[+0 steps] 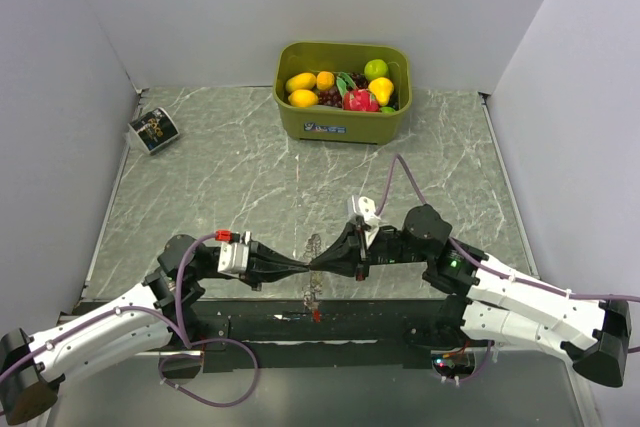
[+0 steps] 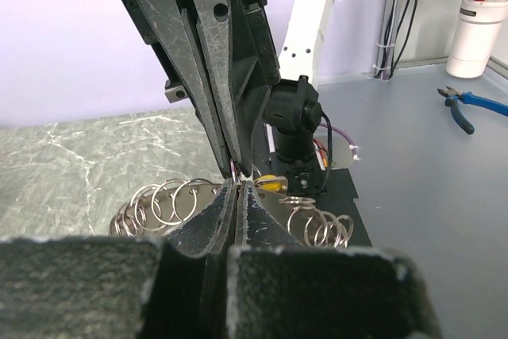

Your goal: Put the keys on the keyring

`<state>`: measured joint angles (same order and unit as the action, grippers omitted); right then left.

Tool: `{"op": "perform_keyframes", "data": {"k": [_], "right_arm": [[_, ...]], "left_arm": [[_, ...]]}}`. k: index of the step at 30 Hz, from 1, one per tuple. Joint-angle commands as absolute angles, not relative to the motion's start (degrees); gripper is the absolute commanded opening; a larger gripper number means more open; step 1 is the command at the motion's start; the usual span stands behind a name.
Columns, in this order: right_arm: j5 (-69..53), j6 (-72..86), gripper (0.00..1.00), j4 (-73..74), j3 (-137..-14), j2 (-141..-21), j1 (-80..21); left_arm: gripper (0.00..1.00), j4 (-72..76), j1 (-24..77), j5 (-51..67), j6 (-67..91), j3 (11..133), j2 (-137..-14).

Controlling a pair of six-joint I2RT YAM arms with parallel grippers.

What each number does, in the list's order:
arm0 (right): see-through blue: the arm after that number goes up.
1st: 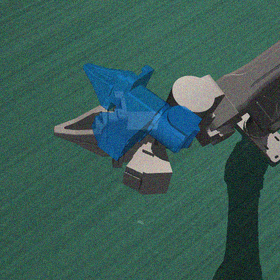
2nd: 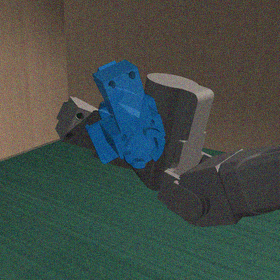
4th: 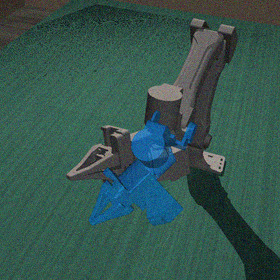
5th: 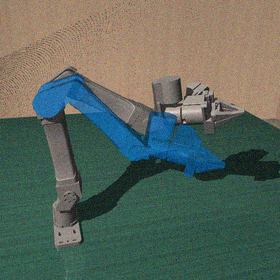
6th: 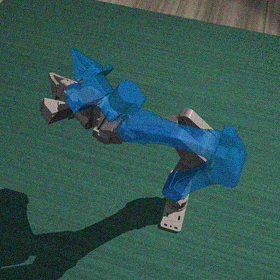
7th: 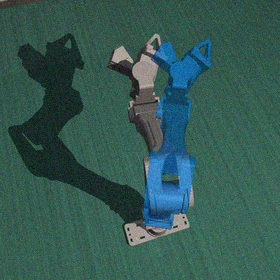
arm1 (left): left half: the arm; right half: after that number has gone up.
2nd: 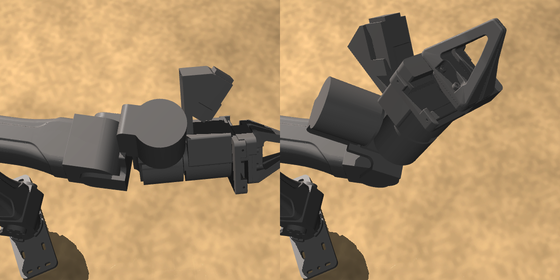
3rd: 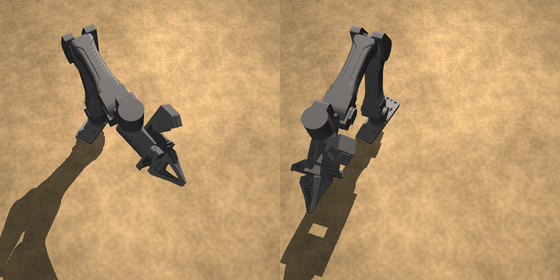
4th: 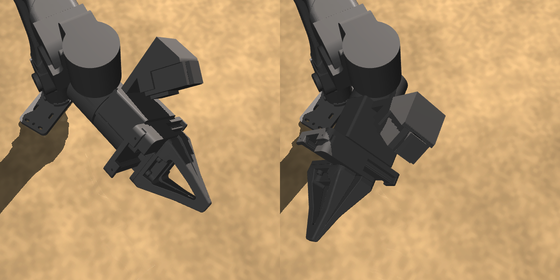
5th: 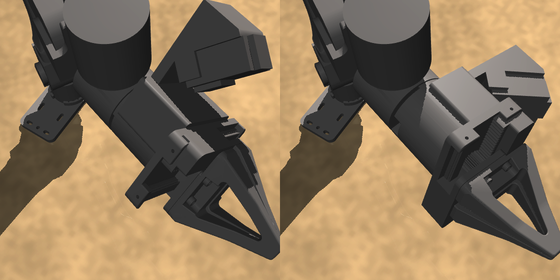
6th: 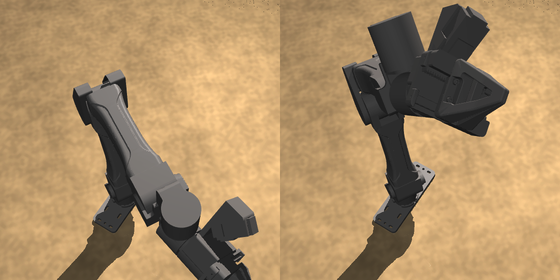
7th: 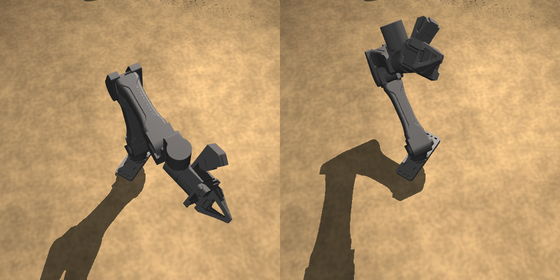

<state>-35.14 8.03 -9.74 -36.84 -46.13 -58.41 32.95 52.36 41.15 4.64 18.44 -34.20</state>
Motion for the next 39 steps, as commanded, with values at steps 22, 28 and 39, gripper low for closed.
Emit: {"op": "perform_keyframes", "data": {"k": [22,28,39], "right_arm": [[-30.24,-7.73,0.00,17.40,-51.77,-52.47,-59.24],[-28.21,-8.44,0.00,17.75,-51.42,-51.95,-59.24],[-27.95,-8.61,0.00,16.87,-50.54,-51.86,-59.24]], "left_arm": [[0.47,-10.79,53.17,35.50,-6.06,42.18,-46.04],[0.42,-11.25,53.52,37.70,-7.82,43.68,-48.34],[0.36,-10.20,53.79,39.46,-9.14,44.21,-51.41]]}}
